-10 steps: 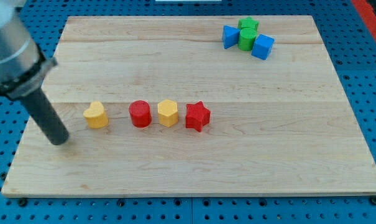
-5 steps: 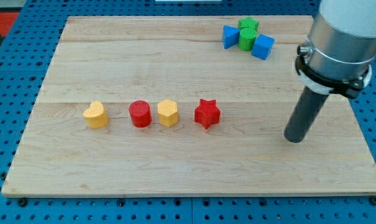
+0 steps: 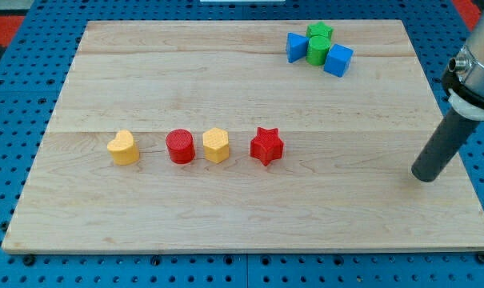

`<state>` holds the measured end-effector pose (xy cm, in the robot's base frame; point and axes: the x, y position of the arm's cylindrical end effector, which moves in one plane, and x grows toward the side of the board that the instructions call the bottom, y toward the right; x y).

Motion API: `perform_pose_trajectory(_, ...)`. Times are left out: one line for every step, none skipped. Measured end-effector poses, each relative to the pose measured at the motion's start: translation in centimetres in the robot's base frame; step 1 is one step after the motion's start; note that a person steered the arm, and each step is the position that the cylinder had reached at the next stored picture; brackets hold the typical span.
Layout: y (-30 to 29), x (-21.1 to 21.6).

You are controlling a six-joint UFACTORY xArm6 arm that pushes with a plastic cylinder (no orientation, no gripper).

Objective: Separate the blue triangle from the green blocks

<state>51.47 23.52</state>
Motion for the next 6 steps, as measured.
perform_pose_trajectory(1.3,-7.1)
perform_pose_trajectory(1.8,-14.3)
perform_pose_trajectory(1.8,-18.0)
perform_pose_trajectory(1.3,-23.4)
perform_pose_trajectory(-1.1,-25.5)
perform_pose_trajectory(-5.4,-25.5)
